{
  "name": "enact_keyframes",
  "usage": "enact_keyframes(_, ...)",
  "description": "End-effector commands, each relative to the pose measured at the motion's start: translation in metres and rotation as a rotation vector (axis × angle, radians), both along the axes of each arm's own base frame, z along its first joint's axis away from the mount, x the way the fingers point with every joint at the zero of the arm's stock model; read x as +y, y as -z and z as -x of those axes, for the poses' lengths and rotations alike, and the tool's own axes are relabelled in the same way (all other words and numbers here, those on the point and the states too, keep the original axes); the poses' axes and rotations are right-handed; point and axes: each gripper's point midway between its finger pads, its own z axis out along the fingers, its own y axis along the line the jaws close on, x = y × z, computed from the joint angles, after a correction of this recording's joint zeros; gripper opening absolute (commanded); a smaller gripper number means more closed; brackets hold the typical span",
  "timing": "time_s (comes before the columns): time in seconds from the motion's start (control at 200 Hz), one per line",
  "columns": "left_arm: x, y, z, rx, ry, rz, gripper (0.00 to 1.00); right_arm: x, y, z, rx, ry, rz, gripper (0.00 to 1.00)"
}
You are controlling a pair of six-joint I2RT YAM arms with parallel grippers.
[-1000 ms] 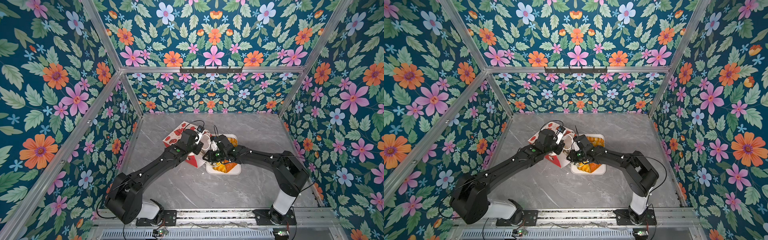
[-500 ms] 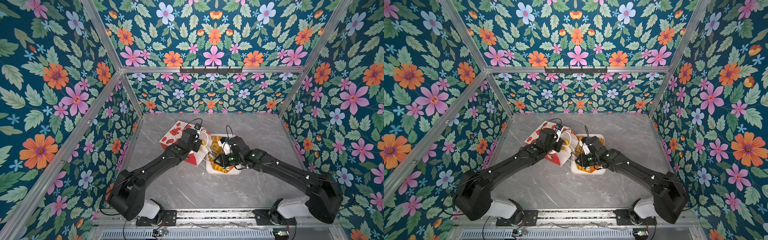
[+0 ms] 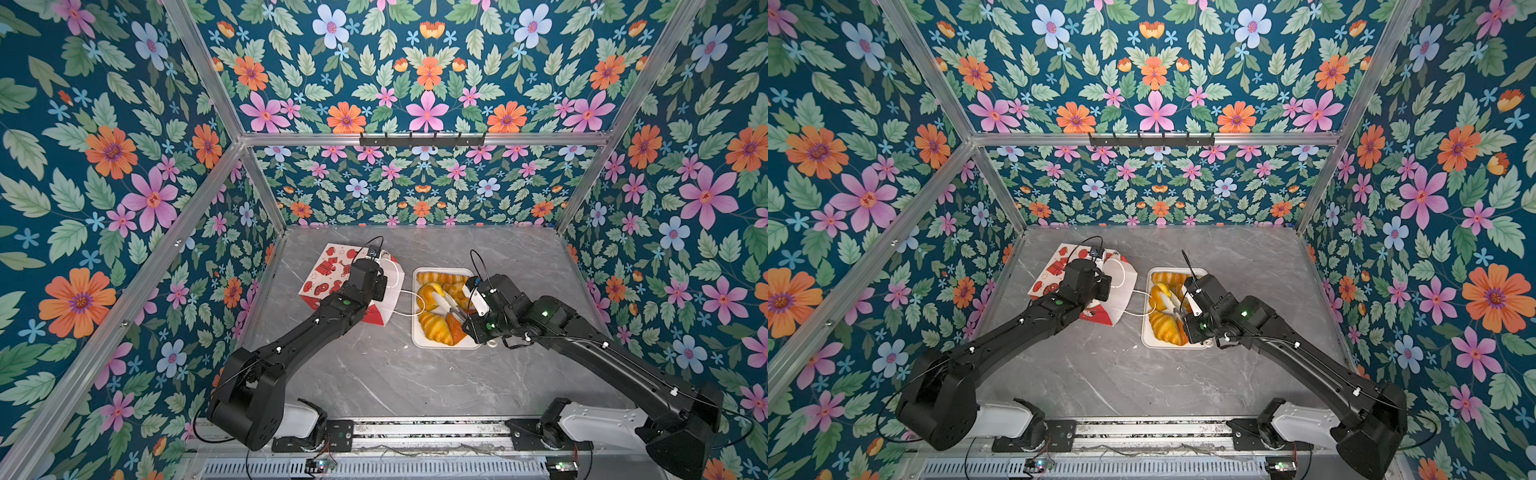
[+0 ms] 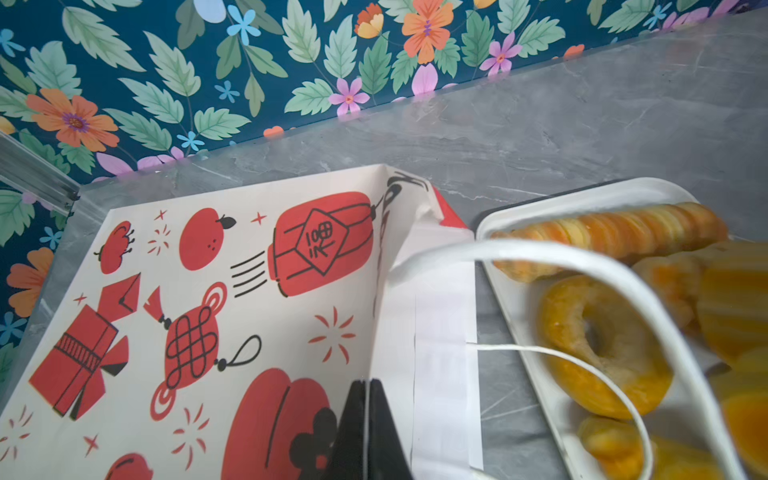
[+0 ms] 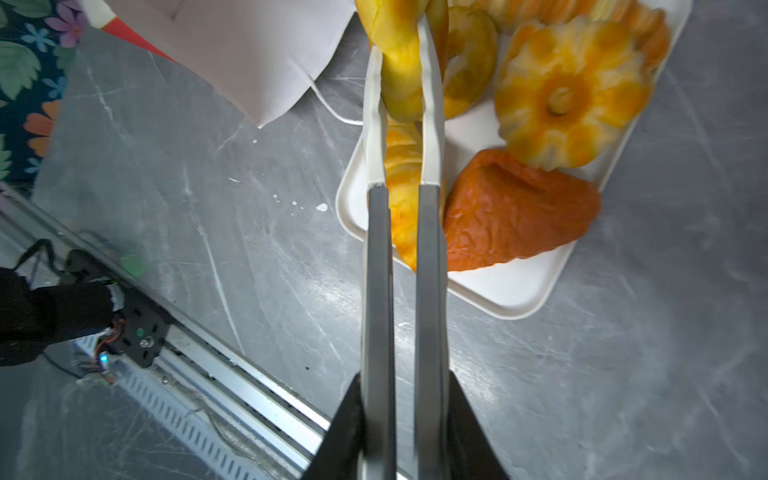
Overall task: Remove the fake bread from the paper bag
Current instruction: 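Pull the yellow piece out over the tray while the left gripper draws the bag back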
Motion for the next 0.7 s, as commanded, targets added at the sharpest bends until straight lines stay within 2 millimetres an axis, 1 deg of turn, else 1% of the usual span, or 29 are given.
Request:
enact_keyframes(0.0, 0.011, -0.008, -0.002, -0.036, -0.046, 0.042, 0.00, -0.024, -0.004, -0.017, -0.106, 0.002, 0.176, 0.26)
enact_keyframes(0.13, 0.025, -0.012, 0.002, -0.054, -0.088, 0.044, 0.00, -0.028, -0.004, -0.035, -0.189, -0.032, 0.287, 0.24)
enact_keyframes(0.265, 0.044, -0.019, 0.007, -0.078, -0.136, 0.054, 0.00, -0.019, -0.002, -0.050, -0.281, -0.105, 0.366, 0.25)
enact_keyframes(0.405, 0.059, -0.026, 0.012, -0.112, -0.169, 0.082, 0.00, -0.009, -0.002, -0.061, -0.375, -0.163, 0.454, 0.24)
enact_keyframes(0.485, 0.064, -0.027, 0.015, -0.125, -0.177, 0.090, 0.00, -0.005, -0.003, -0.065, -0.401, -0.178, 0.469, 0.24)
enact_keyframes(0.605, 0.070, -0.028, 0.019, -0.136, -0.187, 0.102, 0.00, -0.005, -0.001, -0.072, -0.428, -0.189, 0.541, 0.24)
enact_keyframes(0.695, 0.071, -0.029, 0.022, -0.144, -0.187, 0.112, 0.00, -0.005, 0.006, -0.077, -0.438, -0.204, 0.598, 0.24)
